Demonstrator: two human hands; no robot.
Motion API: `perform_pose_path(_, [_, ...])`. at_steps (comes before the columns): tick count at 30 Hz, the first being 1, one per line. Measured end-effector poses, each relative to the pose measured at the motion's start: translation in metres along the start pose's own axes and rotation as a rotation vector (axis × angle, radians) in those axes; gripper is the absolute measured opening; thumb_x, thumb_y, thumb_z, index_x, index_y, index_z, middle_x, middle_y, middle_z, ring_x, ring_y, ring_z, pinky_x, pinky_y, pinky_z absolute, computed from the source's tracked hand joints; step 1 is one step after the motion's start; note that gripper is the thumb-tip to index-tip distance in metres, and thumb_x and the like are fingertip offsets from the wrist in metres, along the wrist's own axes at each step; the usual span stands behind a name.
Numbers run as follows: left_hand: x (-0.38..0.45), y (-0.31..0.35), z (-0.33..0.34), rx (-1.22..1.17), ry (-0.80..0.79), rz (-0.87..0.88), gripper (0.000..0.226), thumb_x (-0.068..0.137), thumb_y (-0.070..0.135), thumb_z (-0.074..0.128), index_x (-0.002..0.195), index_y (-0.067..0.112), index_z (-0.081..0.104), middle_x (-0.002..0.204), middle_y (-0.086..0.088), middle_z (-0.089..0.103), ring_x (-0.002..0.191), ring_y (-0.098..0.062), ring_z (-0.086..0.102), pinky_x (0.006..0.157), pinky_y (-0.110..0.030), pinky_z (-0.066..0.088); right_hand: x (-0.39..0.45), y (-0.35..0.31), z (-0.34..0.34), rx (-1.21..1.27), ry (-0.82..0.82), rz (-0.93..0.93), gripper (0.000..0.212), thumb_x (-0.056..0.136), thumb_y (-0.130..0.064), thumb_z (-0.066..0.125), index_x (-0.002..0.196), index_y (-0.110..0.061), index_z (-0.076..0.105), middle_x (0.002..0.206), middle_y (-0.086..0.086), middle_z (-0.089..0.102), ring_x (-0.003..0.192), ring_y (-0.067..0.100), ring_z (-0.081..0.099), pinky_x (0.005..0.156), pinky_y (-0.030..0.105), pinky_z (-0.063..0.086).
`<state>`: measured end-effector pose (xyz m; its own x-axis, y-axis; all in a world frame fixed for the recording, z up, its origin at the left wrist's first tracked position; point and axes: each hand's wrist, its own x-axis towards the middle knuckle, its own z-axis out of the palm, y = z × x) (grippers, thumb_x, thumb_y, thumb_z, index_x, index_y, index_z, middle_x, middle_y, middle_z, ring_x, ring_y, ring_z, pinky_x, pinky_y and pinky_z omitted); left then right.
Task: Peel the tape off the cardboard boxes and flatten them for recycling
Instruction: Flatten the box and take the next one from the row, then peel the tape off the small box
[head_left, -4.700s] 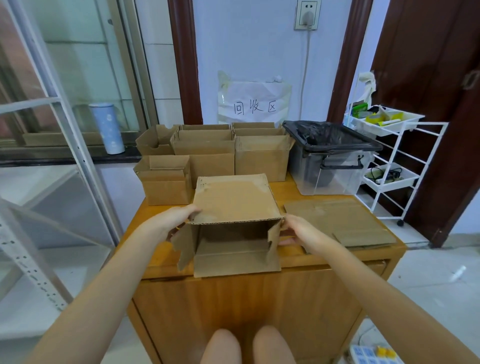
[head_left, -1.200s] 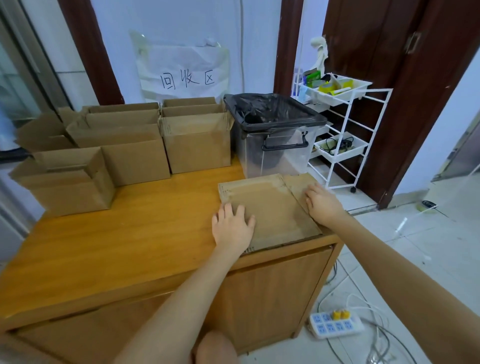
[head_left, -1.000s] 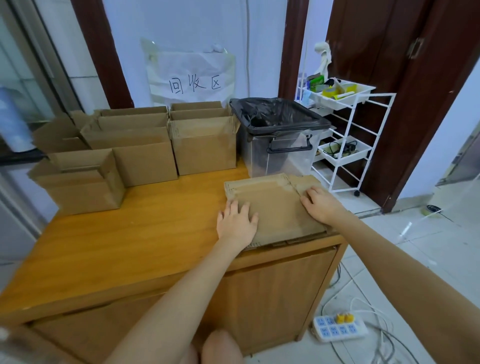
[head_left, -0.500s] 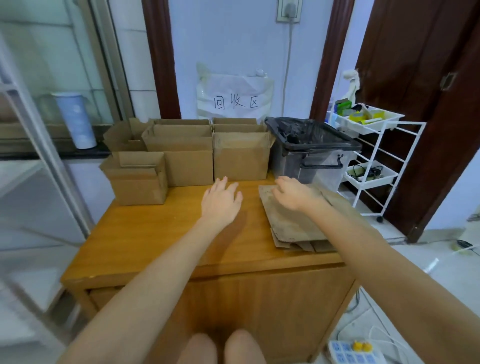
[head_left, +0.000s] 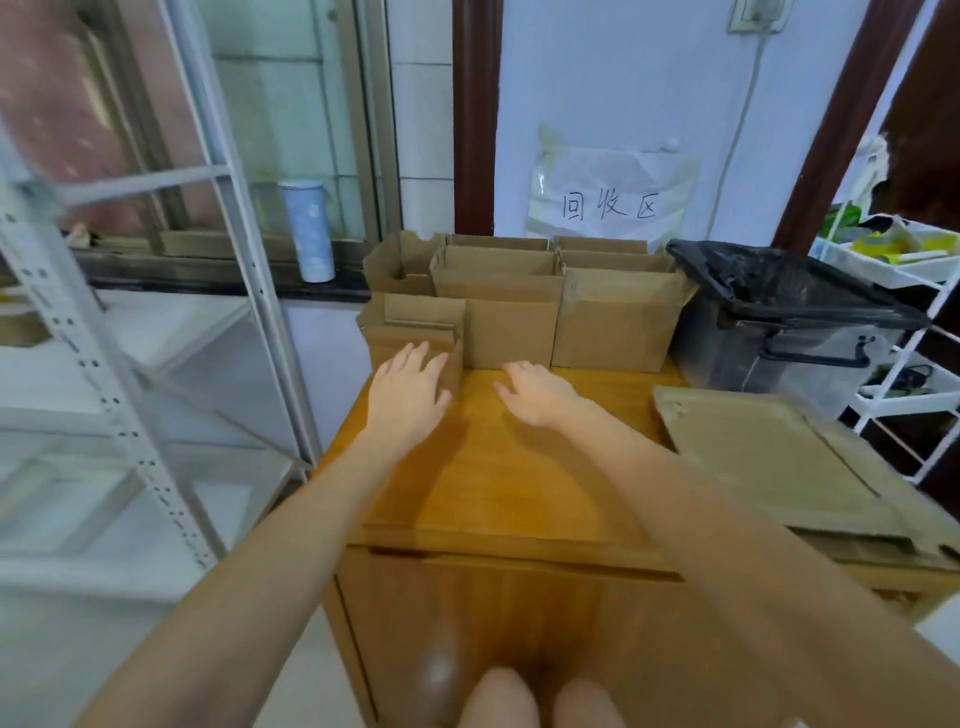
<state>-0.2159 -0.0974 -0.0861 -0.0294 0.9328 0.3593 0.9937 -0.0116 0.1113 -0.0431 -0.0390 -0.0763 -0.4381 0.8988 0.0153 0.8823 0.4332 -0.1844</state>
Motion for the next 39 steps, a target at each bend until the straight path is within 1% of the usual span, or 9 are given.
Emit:
perform_pose_path(3, [-0.002,-0.022,0.004,0.037,0.016,-0.027,0.040,0.097,0.029,0.044,0.133,0.012,0.047,0.136,-0.012,0.046,0.125,-0.028,0.041,0.102,-0.037,0.034,0.015,-0.022,0.011,0.075,-0.005,0.008,0.053,0.103,-0.038,0.031,0.146,-0.007,0.029,0.149,0.016,0.036,0.135,0.032,0.036,0.108,0.044,0.034])
perform_pose_path(5, [-0.005,-0.036,0.011,0.043,-0.011,-0.096,0.033,0.096,0.029,0.045,0.122,0.009,0.049,0.125,-0.012,0.049,0.115,-0.027,0.045,0.096,-0.035,0.037,0.025,-0.034,0.020,0.113,0.004,0.019,0.055,0.102,-0.039,0.033,0.147,-0.007,0.027,0.148,0.016,0.036,0.134,0.032,0.038,0.107,0.043,0.036])
perform_pose_path(10, [0.000,-0.063,0.033,0.015,-0.104,-0.237,0.051,0.096,0.034,0.047,0.138,0.009,0.035,0.146,-0.017,0.034,0.133,-0.030,0.035,0.107,-0.039,0.032,0.046,-0.047,0.052,0.167,-0.011,0.041,0.066,0.100,-0.042,0.039,0.152,-0.012,0.011,0.155,0.012,0.026,0.138,0.030,0.033,0.109,0.043,0.035])
perform_pose_path(13, [0.010,-0.073,0.043,-0.066,-0.123,-0.331,0.058,0.094,0.039,0.049,0.140,0.008,0.033,0.144,-0.016,0.036,0.132,-0.031,0.036,0.107,-0.039,0.034,0.057,-0.047,0.064,0.233,0.007,0.095,0.068,0.099,-0.040,0.042,0.152,-0.011,0.010,0.154,0.011,0.027,0.137,0.029,0.034,0.109,0.045,0.035])
perform_pose_path(17, [0.022,-0.079,0.052,-0.219,-0.159,-0.340,0.072,0.093,0.038,0.052,0.149,0.009,0.017,0.152,-0.013,0.028,0.138,-0.030,0.030,0.111,-0.040,0.029,0.068,-0.045,0.076,0.304,0.015,0.155,0.071,0.098,-0.039,0.045,0.152,-0.012,0.008,0.154,0.010,0.027,0.138,0.029,0.034,0.109,0.043,0.036])
perform_pose_path(20, [0.032,-0.081,0.058,-0.380,-0.144,-0.384,0.072,0.092,0.037,0.055,0.149,0.012,0.018,0.148,-0.011,0.036,0.134,-0.029,0.038,0.107,-0.041,0.035,0.075,-0.043,0.080,0.375,0.071,0.137,0.074,0.096,-0.040,0.049,0.153,-0.016,0.008,0.155,0.007,0.028,0.137,0.026,0.036,0.108,0.043,0.038])
perform_pose_path(25, [0.034,-0.079,0.064,-0.524,-0.073,-0.404,0.064,0.090,0.037,0.059,0.143,0.018,0.029,0.137,-0.007,0.049,0.123,-0.027,0.049,0.100,-0.041,0.043,0.077,-0.042,0.082,0.500,0.110,0.107,0.077,0.093,-0.040,0.055,0.153,-0.020,0.012,0.151,0.003,0.035,0.135,0.023,0.039,0.107,0.044,0.040])
perform_pose_path(35, [-0.006,-0.061,0.051,-0.658,0.123,-0.293,0.071,0.086,0.029,0.064,0.147,0.022,0.029,0.143,0.000,0.045,0.128,-0.019,0.045,0.103,-0.035,0.039,0.023,-0.031,0.066,0.601,0.320,0.022,0.081,0.088,-0.034,0.065,0.152,-0.019,0.017,0.154,0.001,0.029,0.140,0.017,0.030,0.112,0.041,0.034])
perform_pose_path(39, [-0.026,-0.041,0.037,-0.730,0.150,-0.221,0.070,0.087,0.030,0.066,0.147,0.025,0.030,0.145,0.002,0.043,0.130,-0.016,0.042,0.106,-0.037,0.038,-0.014,-0.024,0.049,0.687,0.396,-0.002,0.079,0.087,-0.027,0.067,0.151,-0.022,0.020,0.152,-0.001,0.032,0.138,0.013,0.031,0.109,0.032,0.030])
